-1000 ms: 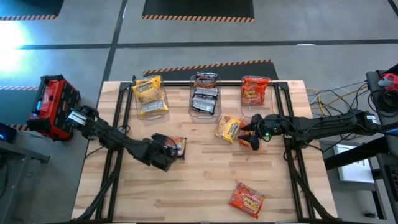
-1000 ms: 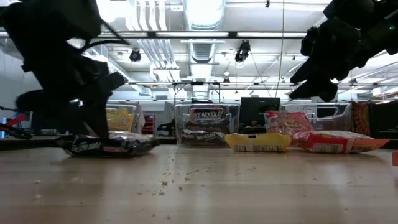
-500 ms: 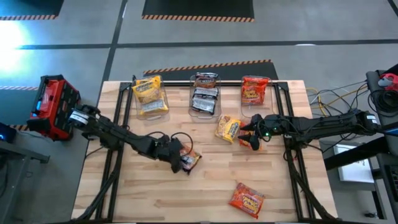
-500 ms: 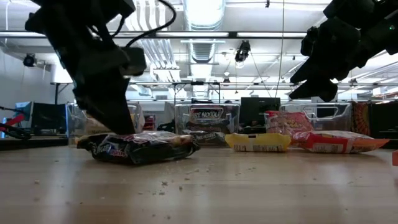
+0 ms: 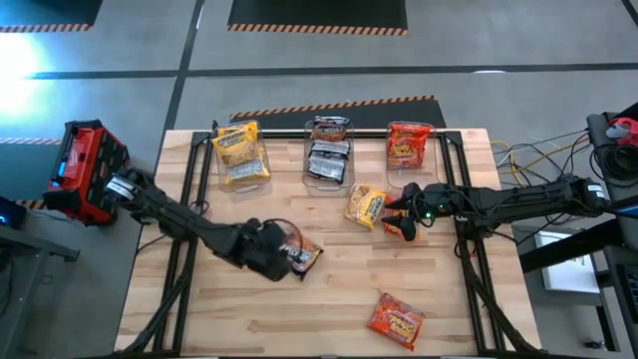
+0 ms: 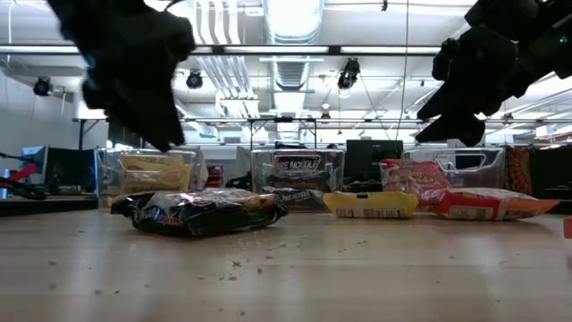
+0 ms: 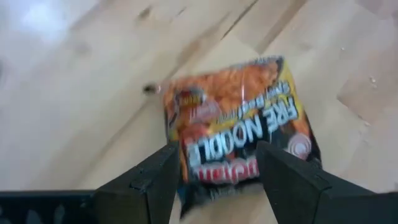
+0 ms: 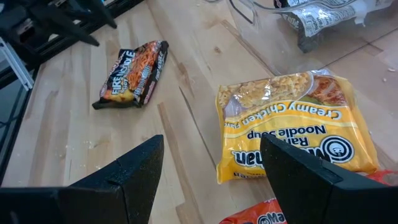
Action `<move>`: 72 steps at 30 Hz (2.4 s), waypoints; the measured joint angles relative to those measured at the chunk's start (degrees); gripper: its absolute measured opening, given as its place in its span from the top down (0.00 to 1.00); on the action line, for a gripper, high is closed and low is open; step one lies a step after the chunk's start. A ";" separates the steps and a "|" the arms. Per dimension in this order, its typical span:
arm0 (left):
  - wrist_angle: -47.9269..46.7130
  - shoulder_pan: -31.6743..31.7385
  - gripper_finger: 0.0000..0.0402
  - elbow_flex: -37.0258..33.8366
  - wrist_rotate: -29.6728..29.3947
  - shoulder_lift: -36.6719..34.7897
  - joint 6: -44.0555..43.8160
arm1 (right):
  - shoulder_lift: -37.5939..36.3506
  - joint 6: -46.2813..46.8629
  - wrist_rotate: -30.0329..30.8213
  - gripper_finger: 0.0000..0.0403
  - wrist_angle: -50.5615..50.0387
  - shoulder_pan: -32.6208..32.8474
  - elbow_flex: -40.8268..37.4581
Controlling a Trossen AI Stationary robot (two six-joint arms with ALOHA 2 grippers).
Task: Sort Maruchan noodles
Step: Put the black noodle pack into the middle transparent bin
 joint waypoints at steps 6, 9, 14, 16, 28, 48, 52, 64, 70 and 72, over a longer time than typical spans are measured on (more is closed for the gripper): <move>-0.38 -6.33 0.52 -1.79 -0.98 -0.39 -14.42 | 0.00 0.00 0.00 0.36 0.00 -0.01 0.00; -0.38 -8.81 0.52 -2.64 -1.91 -0.39 -21.41 | 0.00 0.00 0.00 0.36 0.00 -0.02 0.00; 0.00 -10.57 0.52 -4.05 -6.92 -0.39 -34.63 | 0.00 0.00 0.00 0.36 0.01 -0.02 0.00; 0.23 -10.55 0.52 -4.59 -7.25 -0.39 -38.54 | 0.00 0.02 0.00 0.36 0.00 0.00 0.00; 9.54 -10.66 0.52 -6.17 -8.86 -0.39 -44.79 | 0.02 0.00 0.00 0.36 0.32 -0.02 -0.02; 14.64 -11.37 0.52 -6.25 -5.89 7.75 -54.80 | 0.00 -33.85 0.13 0.36 1.31 -0.15 -0.07; 14.84 -11.42 0.52 -6.25 -5.45 9.28 -55.85 | 0.04 -53.58 -0.06 0.36 1.29 -0.09 -0.07; 14.82 -11.38 0.52 -6.83 -5.97 11.06 -57.32 | 0.04 10.72 -0.48 0.36 2.19 -0.11 -0.07; 15.66 -11.08 0.52 -6.98 -9.11 12.63 -58.31 | -0.03 13.52 0.17 0.36 3.06 -0.13 -0.02; 16.44 -10.74 0.52 -6.98 -10.28 13.21 -58.32 | 0.00 8.58 0.17 0.36 3.44 -0.13 -0.02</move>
